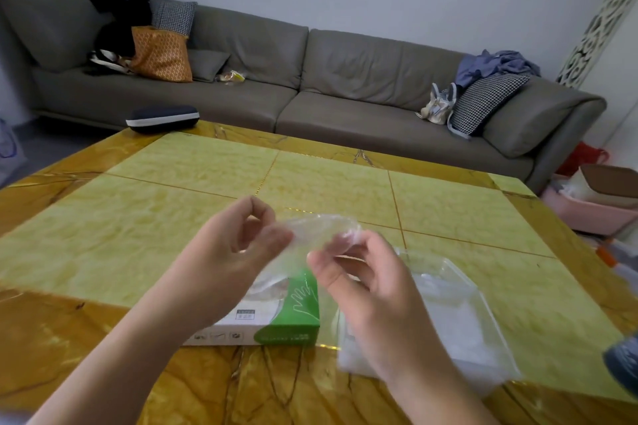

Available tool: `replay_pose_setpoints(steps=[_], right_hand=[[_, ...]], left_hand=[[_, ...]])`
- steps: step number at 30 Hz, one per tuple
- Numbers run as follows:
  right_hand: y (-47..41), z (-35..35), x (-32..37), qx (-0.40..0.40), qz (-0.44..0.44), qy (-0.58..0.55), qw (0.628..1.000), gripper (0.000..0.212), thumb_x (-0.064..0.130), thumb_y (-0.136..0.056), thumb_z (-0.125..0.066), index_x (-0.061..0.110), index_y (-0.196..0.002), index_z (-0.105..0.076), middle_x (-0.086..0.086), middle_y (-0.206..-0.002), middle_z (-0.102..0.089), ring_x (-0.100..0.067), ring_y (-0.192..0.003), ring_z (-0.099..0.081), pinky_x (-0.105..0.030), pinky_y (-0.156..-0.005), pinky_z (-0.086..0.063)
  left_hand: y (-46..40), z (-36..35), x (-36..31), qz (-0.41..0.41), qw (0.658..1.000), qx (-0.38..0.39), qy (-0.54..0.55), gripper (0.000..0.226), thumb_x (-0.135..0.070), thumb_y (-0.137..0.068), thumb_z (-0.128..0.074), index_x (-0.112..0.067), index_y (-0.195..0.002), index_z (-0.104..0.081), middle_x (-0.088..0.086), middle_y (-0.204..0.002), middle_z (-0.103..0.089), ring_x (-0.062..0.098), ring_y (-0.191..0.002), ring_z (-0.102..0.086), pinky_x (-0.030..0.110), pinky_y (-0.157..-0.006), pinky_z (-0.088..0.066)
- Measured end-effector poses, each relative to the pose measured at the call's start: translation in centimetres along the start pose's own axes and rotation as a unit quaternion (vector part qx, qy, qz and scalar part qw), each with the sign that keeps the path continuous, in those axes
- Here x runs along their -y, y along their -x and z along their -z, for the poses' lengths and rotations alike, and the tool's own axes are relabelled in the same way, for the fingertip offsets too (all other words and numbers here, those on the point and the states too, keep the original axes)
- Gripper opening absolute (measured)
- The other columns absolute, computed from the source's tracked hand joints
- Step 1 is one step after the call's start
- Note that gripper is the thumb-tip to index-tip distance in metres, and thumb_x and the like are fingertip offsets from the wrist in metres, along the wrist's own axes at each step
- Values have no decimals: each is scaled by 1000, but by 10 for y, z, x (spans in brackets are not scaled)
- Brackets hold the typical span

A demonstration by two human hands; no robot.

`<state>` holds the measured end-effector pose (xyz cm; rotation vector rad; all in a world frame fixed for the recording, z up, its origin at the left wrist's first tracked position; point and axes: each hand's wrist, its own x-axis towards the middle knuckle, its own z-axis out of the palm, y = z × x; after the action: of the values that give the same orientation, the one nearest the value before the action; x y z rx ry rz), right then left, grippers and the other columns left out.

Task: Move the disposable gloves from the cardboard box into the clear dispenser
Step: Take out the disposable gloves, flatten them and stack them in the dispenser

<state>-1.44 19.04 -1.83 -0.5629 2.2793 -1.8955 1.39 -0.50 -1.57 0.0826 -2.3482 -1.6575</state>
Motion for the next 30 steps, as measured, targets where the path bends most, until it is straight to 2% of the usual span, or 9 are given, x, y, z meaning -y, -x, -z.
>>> replay_pose_setpoints(steps=[3, 6, 9, 12, 15, 19, 22, 26, 30], right_hand=[[-7, 11, 3, -38, -16, -42, 998, 25, 36, -90, -81, 13, -90, -74, -7, -85, -77, -19, -86, -76, -33, -85, -56], [-9, 20, -3, -56, -9, -73, 996, 18, 10, -93, -76, 6, -81, -63, -4, -71, -71, -28, -80, -75, -33, -79, -57], [-9, 30, 1, -38, -10, -145, 989, 17, -6, -95, -68, 4, -87, -56, -14, -81, -74, -31, -64, -69, -37, -55, -54], [-8, 39, 4, -17, -7, -148, 989, 18, -15, -96, -58, 2, -95, -55, -15, -99, -78, -27, -51, -55, -32, -45, -44], [-7, 52, 5, 55, -13, -129, 990, 19, -3, -91, -64, 3, -109, -65, -17, -100, -77, -30, -60, -59, -34, -51, -43], [-8, 55, 4, 61, -12, -57, 996, 16, 23, -88, -84, 8, -89, -78, -15, -75, -75, -24, -73, -69, -37, -79, -51], [-11, 55, 0, 3, -2, -71, 997, 8, 18, -86, -80, 10, -85, -79, -15, -71, -73, -24, -71, -71, -37, -81, -52], [-13, 62, 1, -65, -21, -158, 985, 6, -2, -94, -68, 3, -96, -72, -18, -78, -74, -27, -60, -67, -37, -58, -55], [-13, 60, 1, -54, -33, -159, 985, 9, -7, -96, -63, 0, -102, -66, -21, -85, -77, -26, -54, -66, -39, -57, -54]], left_hand=[[3, -9, 0, -19, 998, 56, -11, 17, -31, -92, -74, -28, -92, -58, 0, -83, -69, 12, -63, -54, 27, -60, -44], [4, -11, -3, -35, 996, 59, 57, 29, -12, -88, -79, -25, -106, -61, 5, -99, -73, 21, -82, -70, 32, -72, -53], [3, -6, -8, -30, 979, 60, 194, 46, -3, -85, -82, -17, -124, -63, 20, -107, -70, 44, -94, -66, 39, -80, -59], [1, -1, -13, -29, 955, 91, 280, 59, -11, -76, -82, -17, -132, -65, 18, -95, -60, 26, -81, -62, 30, -74, -54], [2, -5, -13, -18, 965, 112, 237, 53, 1, -82, -82, -21, -128, -69, 11, -88, -57, 19, -78, -58, 23, -69, -53], [7, -15, -15, 12, 968, 153, 200, 52, 14, -89, -67, -23, -125, -70, 7, -82, -55, 16, -69, -49, 22, -57, -44], [4, -14, -15, 25, 975, 118, 187, 48, 5, -84, -75, -26, -120, -74, 6, -83, -57, 19, -71, -47, 24, -57, -42], [-2, -4, -11, 74, 960, 51, 266, 42, 0, -76, -78, -18, -115, -78, 1, -81, -60, 15, -71, -52, 26, -64, -50], [1, -7, -12, 78, 971, 106, 200, 32, -33, -89, -73, -18, -117, -77, 8, -101, -71, 22, -91, -67, 40, -86, -52]])
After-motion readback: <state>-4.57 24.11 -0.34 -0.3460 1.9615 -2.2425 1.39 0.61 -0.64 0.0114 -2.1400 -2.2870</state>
